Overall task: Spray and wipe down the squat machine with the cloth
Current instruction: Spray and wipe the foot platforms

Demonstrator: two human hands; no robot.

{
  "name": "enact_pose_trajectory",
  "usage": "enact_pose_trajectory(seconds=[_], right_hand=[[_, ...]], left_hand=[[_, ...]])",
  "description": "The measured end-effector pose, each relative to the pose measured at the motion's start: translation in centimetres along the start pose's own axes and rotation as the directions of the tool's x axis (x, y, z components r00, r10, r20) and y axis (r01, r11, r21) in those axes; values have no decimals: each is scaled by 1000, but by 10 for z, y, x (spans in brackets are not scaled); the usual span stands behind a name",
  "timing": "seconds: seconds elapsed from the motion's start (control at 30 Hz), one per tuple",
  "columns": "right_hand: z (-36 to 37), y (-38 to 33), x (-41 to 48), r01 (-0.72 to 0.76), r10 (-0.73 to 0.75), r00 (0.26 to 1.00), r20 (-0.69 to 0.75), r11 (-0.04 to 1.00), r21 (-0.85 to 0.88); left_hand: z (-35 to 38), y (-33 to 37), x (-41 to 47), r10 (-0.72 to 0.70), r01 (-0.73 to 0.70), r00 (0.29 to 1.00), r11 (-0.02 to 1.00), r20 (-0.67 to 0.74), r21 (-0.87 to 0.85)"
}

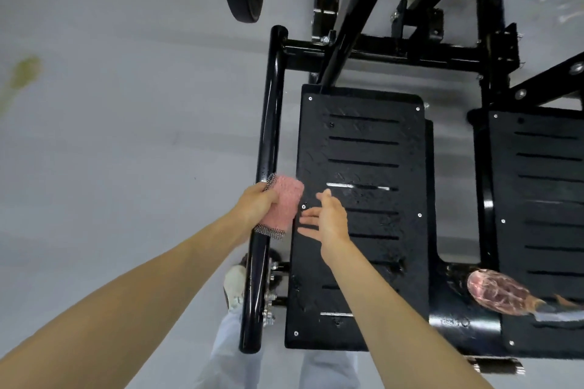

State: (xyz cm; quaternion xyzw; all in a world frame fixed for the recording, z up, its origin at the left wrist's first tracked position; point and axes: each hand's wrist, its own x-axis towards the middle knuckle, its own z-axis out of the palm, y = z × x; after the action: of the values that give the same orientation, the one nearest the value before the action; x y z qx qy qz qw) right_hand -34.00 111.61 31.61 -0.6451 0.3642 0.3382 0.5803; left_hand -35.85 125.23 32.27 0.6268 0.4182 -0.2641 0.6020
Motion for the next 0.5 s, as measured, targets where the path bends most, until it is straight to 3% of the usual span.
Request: enact_pose_trajectory(seconds=[0.3,0.5], right_hand=[[-63,-20,54,26,-46,998,-52,942,-334],[-116,-57,111,60,-157,980,-122,820,-570]], left_hand=[[56,29,40,52,-55,995,998,86,35],[93,57,83,162,-137,984,952,-72,274]])
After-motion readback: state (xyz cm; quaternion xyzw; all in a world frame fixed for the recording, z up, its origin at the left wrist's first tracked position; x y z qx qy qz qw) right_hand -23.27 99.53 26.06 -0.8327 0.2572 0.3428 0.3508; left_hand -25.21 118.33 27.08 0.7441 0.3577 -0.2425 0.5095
